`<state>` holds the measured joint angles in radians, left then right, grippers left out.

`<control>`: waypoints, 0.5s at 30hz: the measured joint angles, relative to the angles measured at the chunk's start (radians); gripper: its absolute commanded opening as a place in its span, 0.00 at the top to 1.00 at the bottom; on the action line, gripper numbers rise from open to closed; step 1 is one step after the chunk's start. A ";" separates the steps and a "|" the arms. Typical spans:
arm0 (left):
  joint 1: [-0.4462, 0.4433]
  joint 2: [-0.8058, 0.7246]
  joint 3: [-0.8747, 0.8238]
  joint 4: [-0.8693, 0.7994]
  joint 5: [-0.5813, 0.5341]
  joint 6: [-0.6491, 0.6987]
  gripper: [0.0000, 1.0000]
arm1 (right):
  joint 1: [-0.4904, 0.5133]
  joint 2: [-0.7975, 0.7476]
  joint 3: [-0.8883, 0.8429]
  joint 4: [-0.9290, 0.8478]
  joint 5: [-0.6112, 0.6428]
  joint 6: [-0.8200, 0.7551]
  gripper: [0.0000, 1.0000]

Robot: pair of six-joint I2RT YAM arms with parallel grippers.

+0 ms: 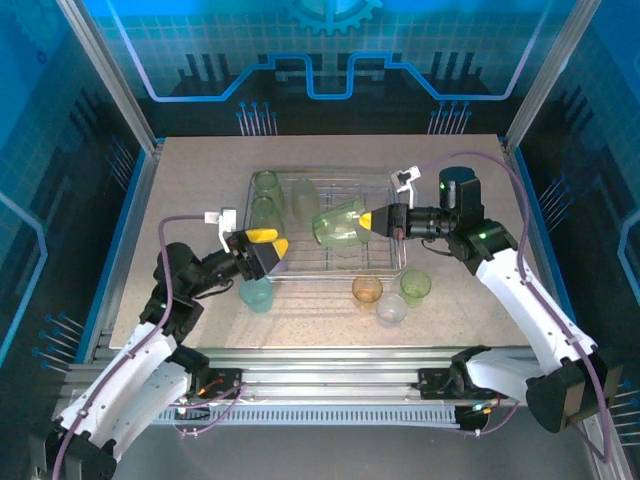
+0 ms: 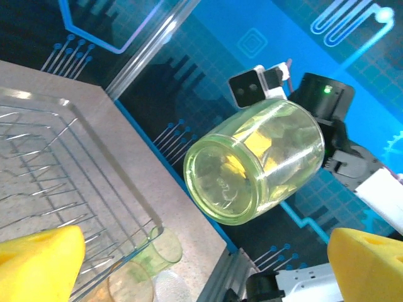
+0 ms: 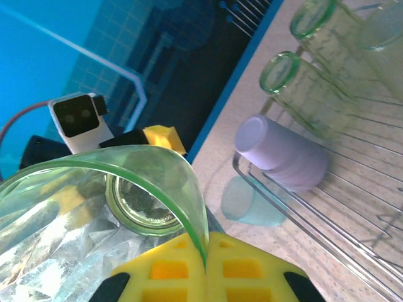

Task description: Load the cups into the dish rack

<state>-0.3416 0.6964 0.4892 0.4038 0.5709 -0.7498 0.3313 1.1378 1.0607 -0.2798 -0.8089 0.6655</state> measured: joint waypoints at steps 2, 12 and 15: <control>-0.003 0.022 0.002 0.051 0.016 -0.022 0.00 | 0.000 0.015 0.000 0.037 -0.023 0.024 1.00; -0.045 0.127 0.021 0.211 0.061 -0.087 0.01 | 0.029 0.108 0.009 0.089 -0.058 0.069 1.00; -0.055 0.156 0.031 0.234 0.074 -0.090 0.01 | 0.043 0.124 0.017 0.093 -0.061 0.076 1.00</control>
<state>-0.3965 0.8528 0.5198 0.6376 0.6445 -0.8402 0.3744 1.2617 1.0775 -0.1867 -0.8700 0.7410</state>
